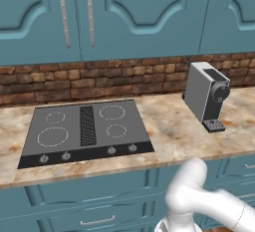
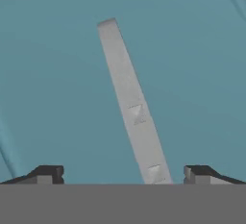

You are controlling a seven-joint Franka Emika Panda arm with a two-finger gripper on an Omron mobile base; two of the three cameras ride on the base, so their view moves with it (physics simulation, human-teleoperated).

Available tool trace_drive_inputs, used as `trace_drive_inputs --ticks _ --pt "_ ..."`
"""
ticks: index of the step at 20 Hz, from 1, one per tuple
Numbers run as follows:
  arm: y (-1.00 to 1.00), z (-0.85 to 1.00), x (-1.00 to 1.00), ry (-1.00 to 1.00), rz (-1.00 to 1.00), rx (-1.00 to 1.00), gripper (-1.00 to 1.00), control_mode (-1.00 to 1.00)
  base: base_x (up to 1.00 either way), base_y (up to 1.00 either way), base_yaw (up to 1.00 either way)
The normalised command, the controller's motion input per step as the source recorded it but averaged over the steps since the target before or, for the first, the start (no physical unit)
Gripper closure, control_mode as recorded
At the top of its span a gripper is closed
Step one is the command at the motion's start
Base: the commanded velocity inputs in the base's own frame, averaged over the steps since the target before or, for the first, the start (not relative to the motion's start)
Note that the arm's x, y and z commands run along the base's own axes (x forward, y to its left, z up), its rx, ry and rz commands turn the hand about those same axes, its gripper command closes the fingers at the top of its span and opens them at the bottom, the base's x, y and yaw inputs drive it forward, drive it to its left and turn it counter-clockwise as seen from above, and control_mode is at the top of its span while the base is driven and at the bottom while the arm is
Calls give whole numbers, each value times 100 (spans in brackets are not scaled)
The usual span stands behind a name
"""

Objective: Take a straw from the drawer in front and place it inside the glass cup on the dining counter.

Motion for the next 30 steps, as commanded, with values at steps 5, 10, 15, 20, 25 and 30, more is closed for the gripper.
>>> trace_drive_inputs --ticks 5,10,15,20,25,30 --pt "-8 -63 56 0 0 -1 -100 -100 0 0 0" --pt "-2 -58 38 0 0 0 -100 -100 0 0 0" --pt "0 -44 10 0 0 0 100 -100 0 0 0" --pt "0 -41 0 -10 -7 0 100 -100 0 0 0" --pt "-4 -37 -54 -10 -4 0 100 -100 0 0 0" --pt "-37 -19 -100 -9 0 4 100 -100 0 0 0"
